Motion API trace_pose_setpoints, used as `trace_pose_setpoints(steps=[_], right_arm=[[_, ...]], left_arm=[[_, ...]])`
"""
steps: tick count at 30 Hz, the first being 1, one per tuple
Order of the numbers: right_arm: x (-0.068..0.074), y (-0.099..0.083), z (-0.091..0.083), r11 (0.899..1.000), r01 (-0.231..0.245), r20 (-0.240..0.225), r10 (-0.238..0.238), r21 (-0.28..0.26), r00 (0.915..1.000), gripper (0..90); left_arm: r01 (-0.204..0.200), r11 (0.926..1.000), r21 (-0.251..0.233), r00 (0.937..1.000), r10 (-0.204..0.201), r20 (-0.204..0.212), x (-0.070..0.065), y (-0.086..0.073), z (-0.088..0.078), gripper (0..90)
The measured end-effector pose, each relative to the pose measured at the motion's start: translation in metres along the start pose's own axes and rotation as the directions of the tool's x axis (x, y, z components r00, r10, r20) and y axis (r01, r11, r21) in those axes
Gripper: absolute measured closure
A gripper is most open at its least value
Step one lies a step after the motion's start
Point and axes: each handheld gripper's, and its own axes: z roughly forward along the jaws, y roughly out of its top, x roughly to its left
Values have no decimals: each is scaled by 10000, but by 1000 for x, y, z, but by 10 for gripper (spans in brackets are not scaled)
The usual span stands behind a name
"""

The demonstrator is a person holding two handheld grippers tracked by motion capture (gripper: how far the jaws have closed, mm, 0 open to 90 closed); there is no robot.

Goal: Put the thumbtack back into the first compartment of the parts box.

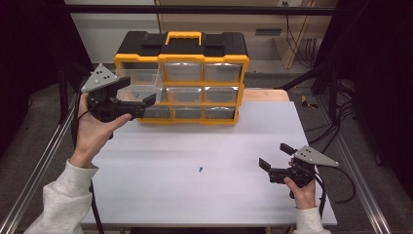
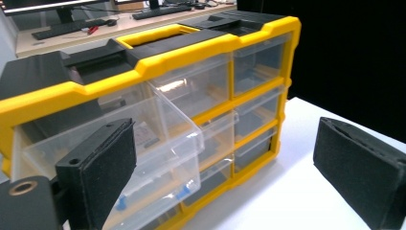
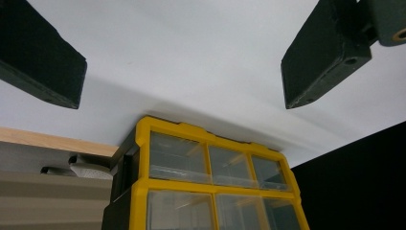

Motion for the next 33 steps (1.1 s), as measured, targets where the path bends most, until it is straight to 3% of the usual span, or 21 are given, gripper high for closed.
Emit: trace_pose_setpoints(steps=[8, 19, 33], right_arm=[[1, 0, 0, 10000, 26, 26, -26, 33, 10000, 21], [1, 0, 1, 9999, 108, 9, -108, 73, 9999, 21], [2, 0, 0, 9999, 84, -13, -84, 85, 10000, 21]], left_arm=[[25, 9998, -173, 9997, -21, 227, -13, -18, -5, 71], [59, 9999, -122, 9985, -52, 548, -29, -47, 1, 71], [325, 9983, 488, 9949, -370, 940, -54, -88, 20, 71]])
